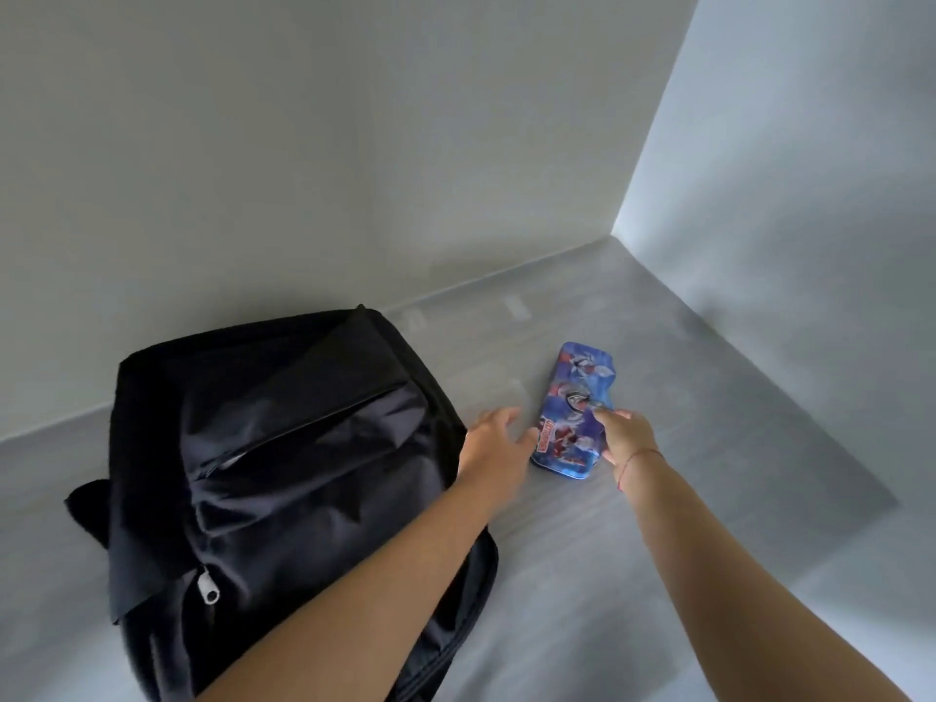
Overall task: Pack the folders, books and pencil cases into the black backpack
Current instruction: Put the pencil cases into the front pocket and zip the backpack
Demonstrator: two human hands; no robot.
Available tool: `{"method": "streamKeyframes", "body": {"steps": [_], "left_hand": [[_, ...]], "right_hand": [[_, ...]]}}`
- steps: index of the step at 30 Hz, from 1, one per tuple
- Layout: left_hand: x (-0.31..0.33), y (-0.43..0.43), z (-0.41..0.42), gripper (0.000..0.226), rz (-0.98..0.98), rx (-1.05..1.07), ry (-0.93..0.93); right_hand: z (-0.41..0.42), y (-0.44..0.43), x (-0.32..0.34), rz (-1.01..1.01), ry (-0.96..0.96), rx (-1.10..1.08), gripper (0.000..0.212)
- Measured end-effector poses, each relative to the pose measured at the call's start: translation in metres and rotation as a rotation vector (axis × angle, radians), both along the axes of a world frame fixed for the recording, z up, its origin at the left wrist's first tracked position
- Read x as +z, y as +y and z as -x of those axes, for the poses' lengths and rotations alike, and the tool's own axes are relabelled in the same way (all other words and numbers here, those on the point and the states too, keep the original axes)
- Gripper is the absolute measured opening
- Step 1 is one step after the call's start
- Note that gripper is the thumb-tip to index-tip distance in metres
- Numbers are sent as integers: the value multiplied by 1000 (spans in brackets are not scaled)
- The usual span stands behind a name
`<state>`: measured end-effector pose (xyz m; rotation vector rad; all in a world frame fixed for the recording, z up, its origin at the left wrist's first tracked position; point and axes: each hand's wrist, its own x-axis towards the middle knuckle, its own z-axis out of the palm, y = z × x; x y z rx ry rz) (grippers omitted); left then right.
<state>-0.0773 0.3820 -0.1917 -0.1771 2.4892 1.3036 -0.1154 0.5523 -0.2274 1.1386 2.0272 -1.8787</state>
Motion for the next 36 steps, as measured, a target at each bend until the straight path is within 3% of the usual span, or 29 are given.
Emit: {"method": "streamKeyframes", "body": {"steps": [2,7,16,19,23,27,32,36], "left_hand": [[-12,21,15,49,-25,37,-119],[-29,53,38,26,-88,132,-244],[-20,47,37,28,-115,161,-228],[4,28,29,28,-34,97,-77],[39,-28,-1,25,107,67,407],[47,-115,-30,25,526,134,791],[45,-207,-60,48,841,174,768],[46,-245,-64,37,852,172,806]], "right_hand": [[6,4,-2,76,-20,-13,9],[16,14,-3,195,-83,-16,9],[15,13,13,339,-121,90,10],[7,6,28,402,-22,114,17],[-14,-24,59,540,67,303,38],[-48,-78,86,535,33,564,49],[-95,-144,100,553,-100,790,33],[-117,-175,96,617,-198,796,26]]}}
